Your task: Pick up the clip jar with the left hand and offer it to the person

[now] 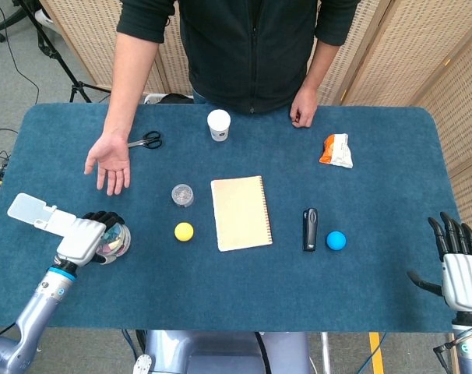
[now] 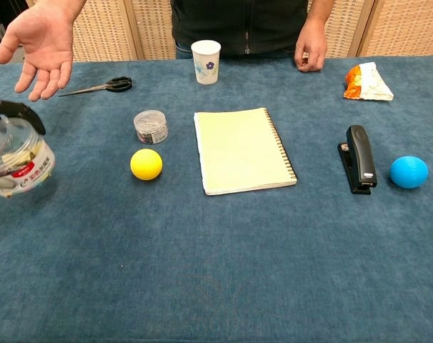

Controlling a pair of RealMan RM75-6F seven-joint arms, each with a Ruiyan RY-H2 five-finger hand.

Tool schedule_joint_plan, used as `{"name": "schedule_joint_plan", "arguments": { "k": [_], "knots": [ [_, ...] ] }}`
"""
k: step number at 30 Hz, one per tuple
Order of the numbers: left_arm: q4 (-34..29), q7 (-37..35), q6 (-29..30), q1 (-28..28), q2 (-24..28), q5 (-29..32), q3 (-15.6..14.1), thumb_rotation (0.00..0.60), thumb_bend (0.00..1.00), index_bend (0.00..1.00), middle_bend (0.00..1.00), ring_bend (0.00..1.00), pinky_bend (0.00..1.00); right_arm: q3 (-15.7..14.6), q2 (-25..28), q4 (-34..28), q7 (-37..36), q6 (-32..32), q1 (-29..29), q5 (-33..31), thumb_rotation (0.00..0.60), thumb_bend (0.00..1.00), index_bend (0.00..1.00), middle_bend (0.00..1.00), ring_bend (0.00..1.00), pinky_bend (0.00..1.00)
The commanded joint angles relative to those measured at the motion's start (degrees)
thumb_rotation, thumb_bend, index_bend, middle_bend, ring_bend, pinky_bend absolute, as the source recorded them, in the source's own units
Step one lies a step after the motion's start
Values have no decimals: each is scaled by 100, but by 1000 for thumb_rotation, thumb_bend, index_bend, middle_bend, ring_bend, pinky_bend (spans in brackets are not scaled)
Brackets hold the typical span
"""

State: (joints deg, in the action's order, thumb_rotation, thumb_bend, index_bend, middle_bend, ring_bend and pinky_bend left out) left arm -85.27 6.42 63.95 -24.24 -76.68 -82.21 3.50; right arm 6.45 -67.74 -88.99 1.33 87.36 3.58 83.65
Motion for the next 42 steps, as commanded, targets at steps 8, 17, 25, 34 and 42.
{"name": "schedule_joint_plan", "arguments": {
  "k": [8, 17, 25, 34, 42],
  "knots": [
    [-701, -126, 760, -374, 628, -518, 737, 600, 55, 548, 574, 448, 566, -4, 8, -4, -27, -31, 6, -16, 600, 0, 0, 0, 0, 0],
    [-392, 418, 63, -1040, 433, 676, 1423, 600, 53, 551, 574, 448, 567, 1, -25, 35, 22, -99, 30, -74, 600, 0, 0, 0, 0, 0],
    [96, 618, -92, -1251, 8, 1134, 1419, 600, 26, 554, 568, 446, 565, 29, -69, 108, 72, -172, 56, -177, 600, 0, 0, 0, 0, 0],
    [-437, 1060, -278, -1244, 237, 1984, 1481, 600, 0, 1, 0, 0, 0, 24, -81, 113, 88, -180, 59, -184, 600, 0, 0, 0, 0, 0],
    [-1332, 237, 264, -734, 1181, 1434, 1511, 600, 0, 0, 0, 0, 0, 8, -50, 61, 52, -154, 46, -146, 600, 0, 0, 0, 0, 0]
  ]
}}
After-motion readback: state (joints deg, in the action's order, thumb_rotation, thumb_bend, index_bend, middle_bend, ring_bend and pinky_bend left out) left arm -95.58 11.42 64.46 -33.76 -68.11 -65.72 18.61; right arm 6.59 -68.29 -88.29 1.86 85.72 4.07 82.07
